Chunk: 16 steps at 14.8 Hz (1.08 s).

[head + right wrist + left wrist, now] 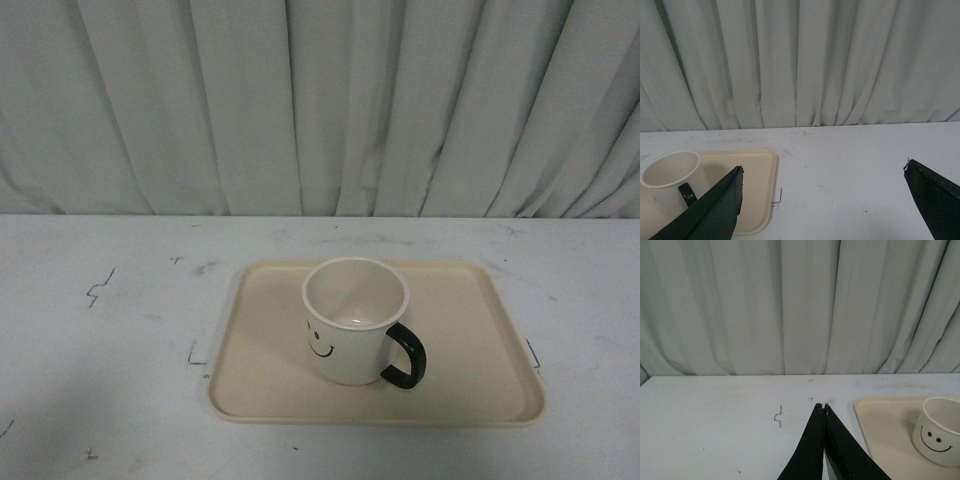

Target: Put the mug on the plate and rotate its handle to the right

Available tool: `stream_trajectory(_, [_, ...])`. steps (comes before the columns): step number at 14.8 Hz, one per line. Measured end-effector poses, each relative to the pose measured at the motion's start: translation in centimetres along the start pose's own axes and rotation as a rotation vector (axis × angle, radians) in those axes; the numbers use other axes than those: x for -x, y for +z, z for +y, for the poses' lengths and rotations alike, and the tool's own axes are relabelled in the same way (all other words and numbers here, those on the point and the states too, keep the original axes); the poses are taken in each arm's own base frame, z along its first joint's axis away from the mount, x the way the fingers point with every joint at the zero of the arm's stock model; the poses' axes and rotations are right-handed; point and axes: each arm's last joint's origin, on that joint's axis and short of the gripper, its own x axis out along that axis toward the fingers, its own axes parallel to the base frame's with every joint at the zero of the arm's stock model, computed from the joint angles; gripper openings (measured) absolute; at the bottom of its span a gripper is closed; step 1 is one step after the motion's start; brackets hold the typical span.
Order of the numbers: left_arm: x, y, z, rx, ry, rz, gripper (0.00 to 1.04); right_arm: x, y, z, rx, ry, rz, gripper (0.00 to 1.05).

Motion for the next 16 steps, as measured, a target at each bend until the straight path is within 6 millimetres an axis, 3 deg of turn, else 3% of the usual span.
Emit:
stream_trajectory(2, [1.0,-0.3,0.0,0.0,0.0,0.014,0.02,0.0,0.0,0.0,0.0,0.0,0.0,0.98])
stream_trajectory(6, [1.0,-0.3,0.0,0.0,0.0,0.011,0.02,0.0,0.0,0.0,0.0,0.0,0.0,0.98])
stream_trajectory(9, [1.0,-0.3,0.0,0.002,0.0,0.012,0.43,-0.3,0.6,0.0,0.0,0.003,-0.046,0.98])
stream_trajectory(12, [1.0,-0.3,0.0,0.002,0.0,0.012,0.7,-3.2,2.4,0.1,-0.002,0.04,-0.017,0.98])
stream_trajectory(14, [1.0,-0.3,0.0,0.002,0.0,0.012,0.97,-7.6,4.6,1.1,0.003,0.126,0.107,0.98])
stream_trajectory(16, [1.0,-0.3,0.0,0.001,0.0,0.012,0.97,-11.4,4.5,2.8,0.038,0.224,0.318,0.98])
